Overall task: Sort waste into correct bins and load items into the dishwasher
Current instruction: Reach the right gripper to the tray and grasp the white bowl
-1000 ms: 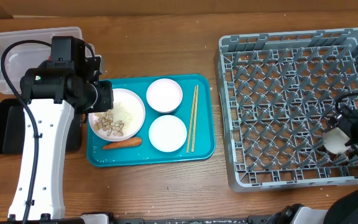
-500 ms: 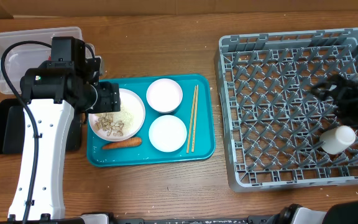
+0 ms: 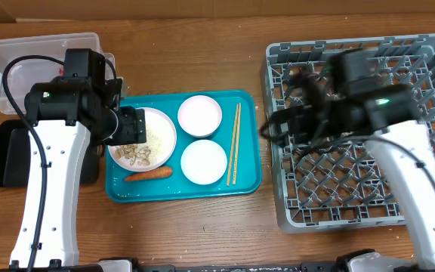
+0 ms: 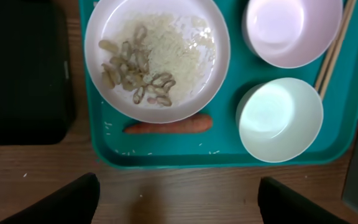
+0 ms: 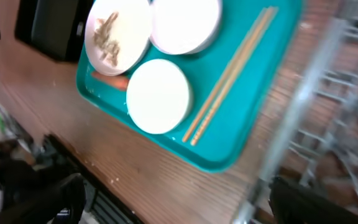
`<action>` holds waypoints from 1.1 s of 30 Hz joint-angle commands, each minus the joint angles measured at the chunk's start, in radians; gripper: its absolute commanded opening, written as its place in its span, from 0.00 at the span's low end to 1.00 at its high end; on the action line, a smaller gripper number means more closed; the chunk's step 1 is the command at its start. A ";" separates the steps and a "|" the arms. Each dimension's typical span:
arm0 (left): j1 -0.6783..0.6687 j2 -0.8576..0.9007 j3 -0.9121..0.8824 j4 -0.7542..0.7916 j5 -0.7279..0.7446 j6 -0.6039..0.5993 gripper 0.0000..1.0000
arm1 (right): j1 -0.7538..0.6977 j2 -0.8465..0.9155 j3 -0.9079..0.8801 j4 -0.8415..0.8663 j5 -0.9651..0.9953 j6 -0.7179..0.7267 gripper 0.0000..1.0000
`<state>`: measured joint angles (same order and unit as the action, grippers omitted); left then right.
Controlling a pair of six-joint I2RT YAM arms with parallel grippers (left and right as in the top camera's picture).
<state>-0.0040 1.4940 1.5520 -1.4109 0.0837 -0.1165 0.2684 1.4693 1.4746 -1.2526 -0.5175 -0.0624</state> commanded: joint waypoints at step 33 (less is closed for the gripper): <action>0.005 -0.010 0.001 -0.007 -0.142 -0.146 0.96 | 0.388 0.571 0.029 0.235 0.214 0.303 0.04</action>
<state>-0.0040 1.4940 1.5513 -1.4185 -0.0425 -0.2420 0.6502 2.0396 1.4769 -1.0134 -0.3069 0.2371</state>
